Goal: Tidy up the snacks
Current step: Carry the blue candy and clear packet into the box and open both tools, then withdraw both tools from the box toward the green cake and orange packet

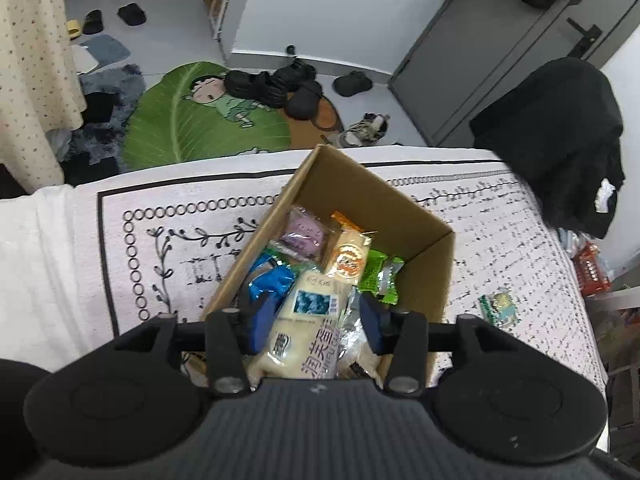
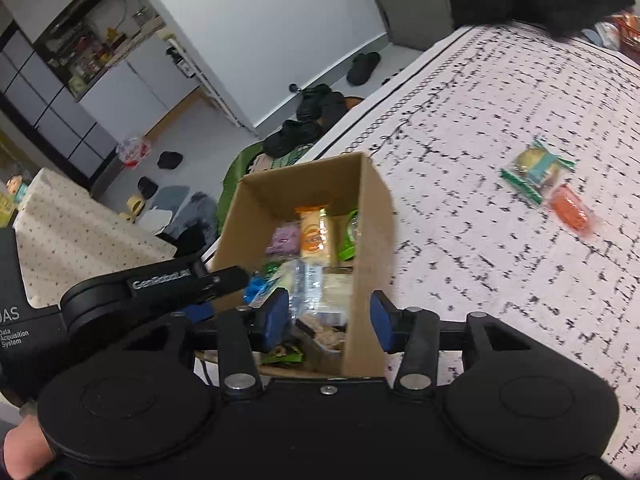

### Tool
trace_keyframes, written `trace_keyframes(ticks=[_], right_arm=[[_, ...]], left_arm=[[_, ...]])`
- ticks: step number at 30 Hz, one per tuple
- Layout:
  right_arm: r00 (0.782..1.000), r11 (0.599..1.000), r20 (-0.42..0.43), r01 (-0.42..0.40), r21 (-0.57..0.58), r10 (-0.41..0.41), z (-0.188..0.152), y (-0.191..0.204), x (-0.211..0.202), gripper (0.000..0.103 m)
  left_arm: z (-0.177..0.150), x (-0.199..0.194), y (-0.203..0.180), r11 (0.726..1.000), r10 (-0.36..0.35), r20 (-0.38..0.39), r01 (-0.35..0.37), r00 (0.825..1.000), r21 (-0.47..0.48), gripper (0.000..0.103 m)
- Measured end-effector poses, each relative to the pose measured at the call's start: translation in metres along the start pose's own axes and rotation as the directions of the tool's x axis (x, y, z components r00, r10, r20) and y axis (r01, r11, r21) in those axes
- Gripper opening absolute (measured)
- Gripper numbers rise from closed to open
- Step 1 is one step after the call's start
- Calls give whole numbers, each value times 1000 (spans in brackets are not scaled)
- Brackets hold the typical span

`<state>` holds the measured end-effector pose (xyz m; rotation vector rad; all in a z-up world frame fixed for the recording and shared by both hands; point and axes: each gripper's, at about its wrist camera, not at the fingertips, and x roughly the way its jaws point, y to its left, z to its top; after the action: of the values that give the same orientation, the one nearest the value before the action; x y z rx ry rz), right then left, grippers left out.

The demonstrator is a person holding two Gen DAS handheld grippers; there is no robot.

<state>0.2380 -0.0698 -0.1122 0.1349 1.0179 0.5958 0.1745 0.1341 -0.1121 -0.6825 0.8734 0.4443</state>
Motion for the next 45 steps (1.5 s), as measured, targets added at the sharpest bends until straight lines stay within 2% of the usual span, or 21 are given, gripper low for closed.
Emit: trace_keyframes(ticks=[2, 6, 12, 19, 29, 36, 43, 45], right_arm=[[1000, 1000, 7, 13, 14, -13, 1, -7, -3, 46], [1000, 999, 12, 28, 38, -28, 1, -20, -6, 46], [999, 997, 17, 27, 75, -28, -1, -37, -8, 46], [999, 994, 37, 15, 107, -19, -2, -57, -13, 57], [995, 986, 85, 32, 164, -46, 3, -93, -27, 75], [991, 972, 111, 52, 230, -80, 2, -128, -37, 79], [986, 965, 130, 66, 254, -101, -2, -150, -41, 87], [985, 964, 133, 74, 255, -111, -3, -155, -41, 91]], left_arm=[[0, 0, 0, 1000, 21, 0, -21, 1000, -7, 49], [-2, 1, -5, 999, 47, -13, -47, 999, 14, 63], [-8, -2, -18, 994, 79, 8, -79, 997, 71, 71], [-17, -2, -31, 983, 139, 17, -140, 990, 120, 78], [-27, -6, -61, 979, 131, 30, -134, 991, 155, 83], [-37, -6, -89, 971, 115, 51, -123, 992, 203, 90], [-49, -7, -110, 971, 63, 72, -78, 995, 224, 103], [-52, -8, -115, 971, 43, 82, -61, 996, 232, 103]])
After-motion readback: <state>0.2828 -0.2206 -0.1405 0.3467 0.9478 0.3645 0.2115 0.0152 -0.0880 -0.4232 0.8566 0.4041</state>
